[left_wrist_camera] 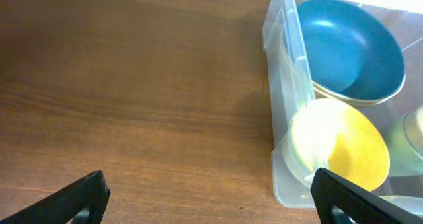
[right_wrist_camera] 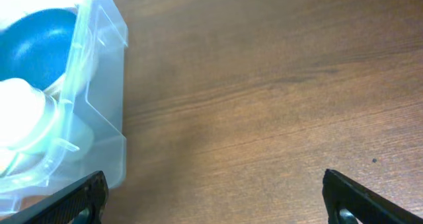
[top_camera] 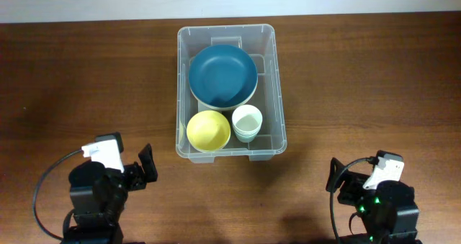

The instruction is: Pack container

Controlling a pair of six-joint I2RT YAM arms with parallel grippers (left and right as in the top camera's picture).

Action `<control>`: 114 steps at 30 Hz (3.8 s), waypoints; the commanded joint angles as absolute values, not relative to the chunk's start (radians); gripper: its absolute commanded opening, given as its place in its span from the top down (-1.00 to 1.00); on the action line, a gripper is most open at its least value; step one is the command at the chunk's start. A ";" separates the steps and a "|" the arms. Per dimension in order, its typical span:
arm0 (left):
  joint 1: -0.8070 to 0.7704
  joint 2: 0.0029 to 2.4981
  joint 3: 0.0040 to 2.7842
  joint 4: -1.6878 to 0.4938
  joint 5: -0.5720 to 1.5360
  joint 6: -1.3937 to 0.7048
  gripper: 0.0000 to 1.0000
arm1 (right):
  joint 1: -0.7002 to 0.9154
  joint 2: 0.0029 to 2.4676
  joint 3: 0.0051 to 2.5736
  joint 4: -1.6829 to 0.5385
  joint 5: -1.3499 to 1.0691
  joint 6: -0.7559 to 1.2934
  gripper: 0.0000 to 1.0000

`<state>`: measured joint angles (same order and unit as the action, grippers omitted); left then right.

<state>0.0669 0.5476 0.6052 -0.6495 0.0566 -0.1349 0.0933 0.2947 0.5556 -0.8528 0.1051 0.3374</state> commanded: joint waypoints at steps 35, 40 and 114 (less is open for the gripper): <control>0.067 0.546 0.590 -0.674 0.072 -0.133 -0.99 | 0.096 0.006 0.465 -0.851 0.083 0.130 -0.98; 0.067 0.546 0.590 -0.674 0.072 -0.133 -0.99 | 0.097 0.004 0.408 -0.742 0.083 0.098 -0.98; 0.066 0.133 0.181 -0.493 0.027 -0.099 -0.99 | 0.064 0.004 0.006 -0.079 -0.015 -0.176 -0.98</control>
